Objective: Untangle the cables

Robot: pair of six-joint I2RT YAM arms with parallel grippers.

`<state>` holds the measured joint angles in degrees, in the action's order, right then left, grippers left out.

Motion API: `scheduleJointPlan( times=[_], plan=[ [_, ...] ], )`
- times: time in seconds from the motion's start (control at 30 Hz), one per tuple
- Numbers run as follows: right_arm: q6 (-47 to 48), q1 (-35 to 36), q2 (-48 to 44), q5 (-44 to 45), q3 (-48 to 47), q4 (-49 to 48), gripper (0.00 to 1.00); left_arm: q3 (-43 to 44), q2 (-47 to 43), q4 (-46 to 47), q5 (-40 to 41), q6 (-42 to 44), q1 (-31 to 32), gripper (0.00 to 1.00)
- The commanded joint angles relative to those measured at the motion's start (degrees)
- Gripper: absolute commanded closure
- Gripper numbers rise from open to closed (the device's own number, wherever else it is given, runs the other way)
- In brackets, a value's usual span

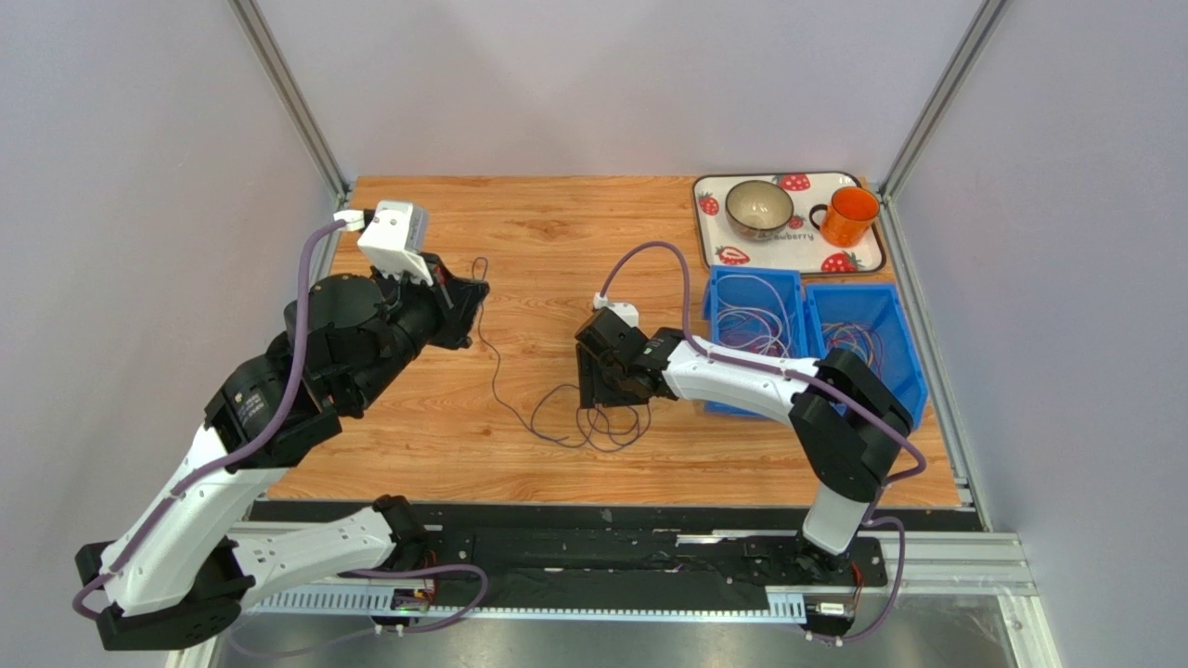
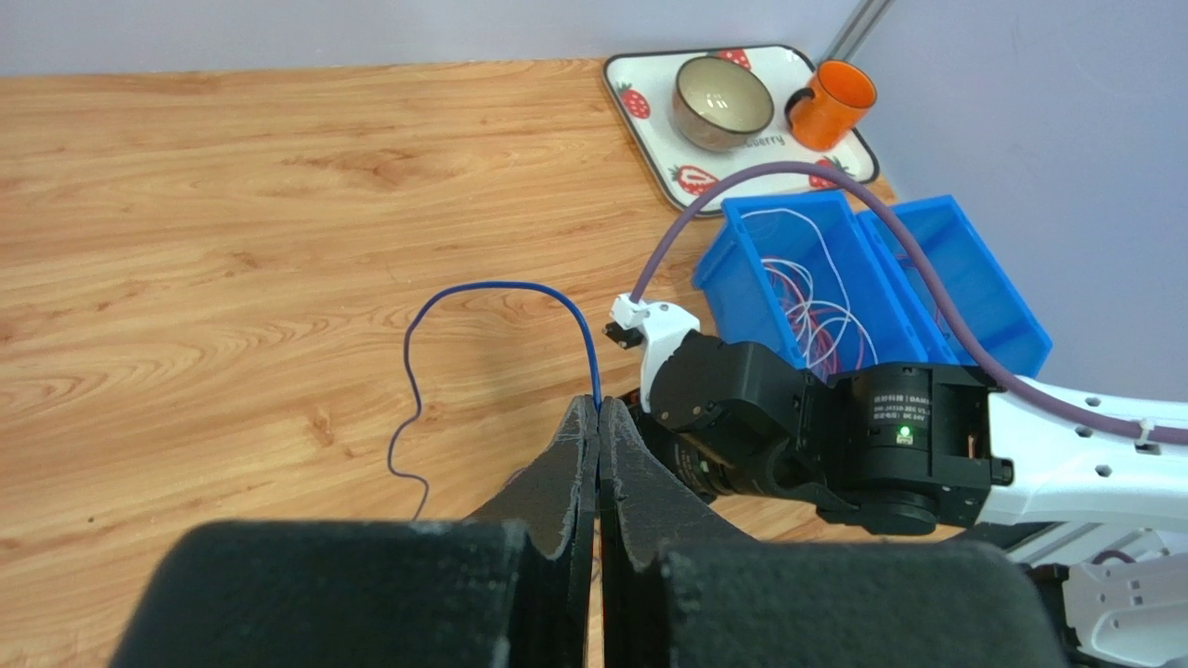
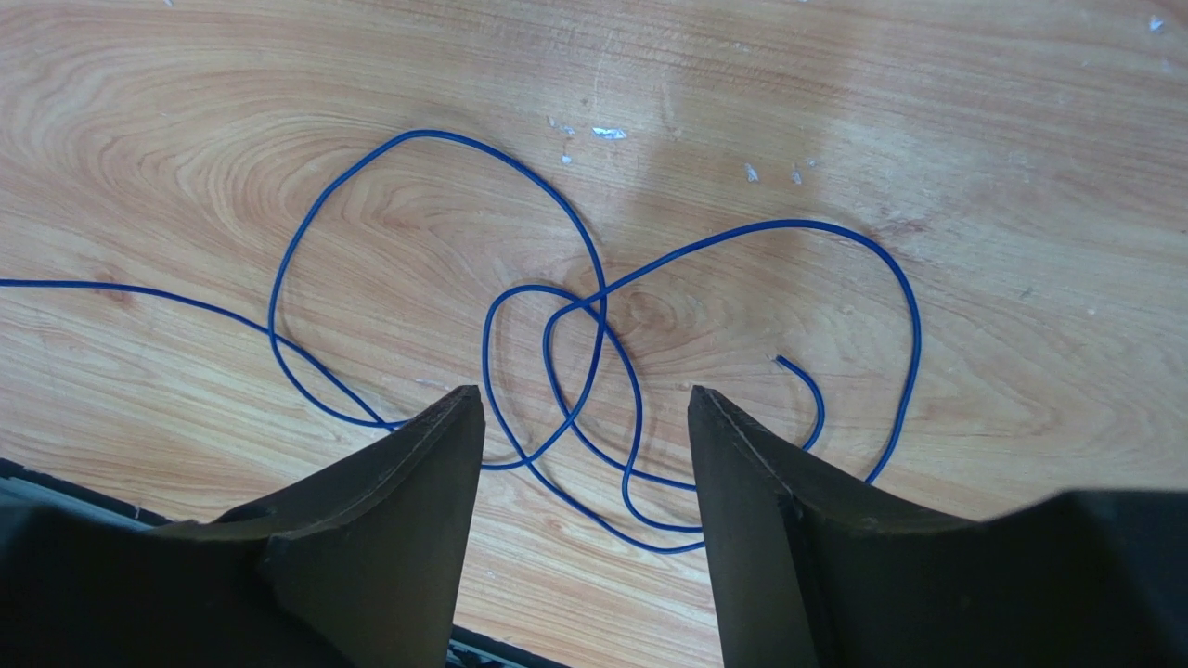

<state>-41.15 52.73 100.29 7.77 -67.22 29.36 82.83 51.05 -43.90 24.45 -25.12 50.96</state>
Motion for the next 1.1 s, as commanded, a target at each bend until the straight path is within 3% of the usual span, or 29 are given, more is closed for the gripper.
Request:
scheduleJointPlan(
  times=[0.0, 0.63, 0.73, 0.9, 1.07],
  plan=[
    [-0.4, 0.2, 1.5, -0.9, -1.9, -1.9, 0.42, -0.5, -0.8, 1.5, -0.1, -0.3, -0.3, 1.0],
    [0.0, 0.3, 5.4, -0.9, -2.9, -2.6, 0.65, -1.3, -1.4, 1.4, -0.2, -0.4, -0.6, 1.0],
    [0.1, 0.2, 5.6, -0.7, -3.2, -2.4, 0.74, -1.3, -1.4, 1.4, -0.2, -0.5, -0.6, 1.0],
    [0.4, 0.2, 5.6, -0.7, -3.1, -2.3, 0.96, -1.4, -1.6, 1.2, -0.2, -0.5, -0.6, 1.0],
    [0.3, 0.2, 5.4, -0.5, -3.0, -1.9, 1.0, -1.7, -1.7, 1.1, -0.2, -0.6, -0.7, 1.0]
  ],
)
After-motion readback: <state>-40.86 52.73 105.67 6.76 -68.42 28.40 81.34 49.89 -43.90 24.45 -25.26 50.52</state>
